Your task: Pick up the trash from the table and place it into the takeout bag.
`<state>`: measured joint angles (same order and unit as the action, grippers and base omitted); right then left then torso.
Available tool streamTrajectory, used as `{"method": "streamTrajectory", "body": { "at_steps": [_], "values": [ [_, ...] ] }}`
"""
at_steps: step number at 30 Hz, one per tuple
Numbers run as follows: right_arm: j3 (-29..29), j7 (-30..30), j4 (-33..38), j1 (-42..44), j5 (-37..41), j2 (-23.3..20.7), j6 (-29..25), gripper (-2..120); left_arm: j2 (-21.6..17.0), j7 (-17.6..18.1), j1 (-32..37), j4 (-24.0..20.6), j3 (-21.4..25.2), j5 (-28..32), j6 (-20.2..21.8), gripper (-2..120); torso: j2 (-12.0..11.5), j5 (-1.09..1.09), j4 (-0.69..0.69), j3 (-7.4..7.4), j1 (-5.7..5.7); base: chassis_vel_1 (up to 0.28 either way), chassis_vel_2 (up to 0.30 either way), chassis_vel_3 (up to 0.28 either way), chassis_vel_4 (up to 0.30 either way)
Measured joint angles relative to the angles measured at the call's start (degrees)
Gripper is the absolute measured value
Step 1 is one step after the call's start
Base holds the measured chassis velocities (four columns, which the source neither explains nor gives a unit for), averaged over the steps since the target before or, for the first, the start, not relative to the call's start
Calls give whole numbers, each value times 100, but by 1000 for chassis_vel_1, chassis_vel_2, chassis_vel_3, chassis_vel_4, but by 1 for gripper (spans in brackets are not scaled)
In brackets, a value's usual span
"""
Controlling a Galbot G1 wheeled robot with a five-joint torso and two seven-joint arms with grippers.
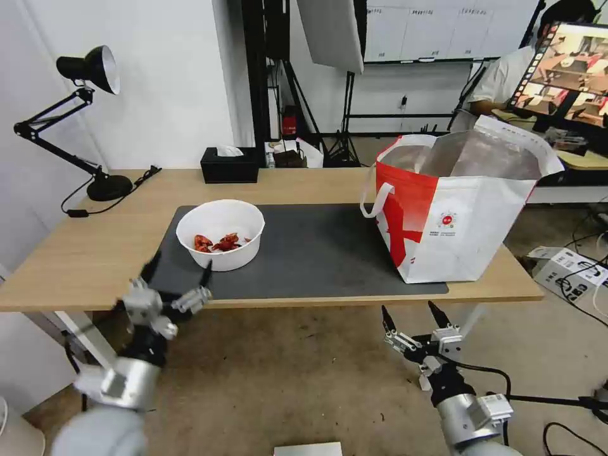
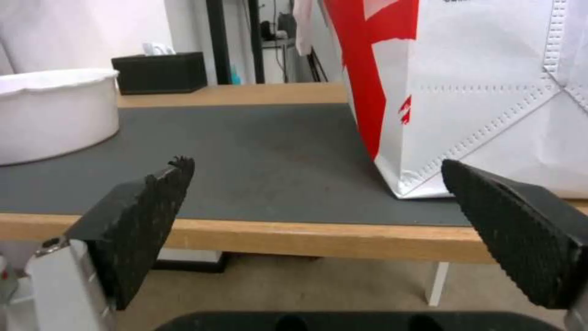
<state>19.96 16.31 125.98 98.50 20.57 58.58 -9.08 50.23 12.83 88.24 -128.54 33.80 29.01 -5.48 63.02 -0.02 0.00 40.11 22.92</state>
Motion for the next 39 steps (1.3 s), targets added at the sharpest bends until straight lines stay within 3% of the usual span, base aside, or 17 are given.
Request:
{"method": "streamTrajectory", "body": {
  "at_steps": [2, 3, 5, 10, 12, 16, 20, 28, 34, 39],
  "values": [
    [0, 0, 1, -1, 1, -1, 0, 100, -515, 311, -564, 221, -151, 681, 325, 100, 0, 0, -1, 0, 0, 0, 0, 0, 0],
    [0, 0, 1, -1, 1, -1, 0, 100, -515, 311, -564, 221, -151, 681, 325, 100, 0, 0, -1, 0, 0, 0, 0, 0, 0],
    [2, 1, 1, -2, 2, -2, 0, 100, -963, 482, -912, 473, -211, 1308, 654, 100, -1, 0, -4, 1, 0, 0, 0, 0, 0],
    [2, 0, 2, -3, 3, -3, 0, 100, -1455, 550, -1151, 826, -149, 2043, 1183, 100, -1, 1, 3, 0, 0, 0, 0, 0, 0],
    [3, -1, 3, -3, 5, -3, -1, 100, -1745, 668, -1772, 1162, -479, 2760, 1713, 100, -1, 1, 1, 0, 0, 0, 0, 0, 0],
    [2, -1, 3, -3, 6, -3, -1, 100, -1809, 728, -2249, 1429, -734, 3068, 2029, 100, -1, 0, -2, 1, 1, 0, 0, 0, 0],
    [2, -2, 5, -3, 7, -4, -2, 100, -1765, 709, -3035, 1867, -1101, 3827, 2748, 100, 0, 0, -1, 0, 0, 0, 0, 0, 0],
    [2, -2, 7, -3, 7, -4, -3, 100, -1804, 618, -3846, 2546, -1544, 4492, 3454, 100, 0, 2, 0, 0, 0, 0, 0, 0, 0],
    [2, -2, 8, -3, 7, -4, -3, 100, -1728, 780, -4615, 3131, -2045, 5106, 3730, 100, 0, 1, -1, 0, 0, 0, 0, 0, 0],
    [2, -2, 8, -3, 7, -4, -4, 100, -1655, 793, -4819, 3234, -2168, 5346, 3842, 100, 0, 3, 0, 0, 0, 0, 0, 0, 0]
  ]
}}
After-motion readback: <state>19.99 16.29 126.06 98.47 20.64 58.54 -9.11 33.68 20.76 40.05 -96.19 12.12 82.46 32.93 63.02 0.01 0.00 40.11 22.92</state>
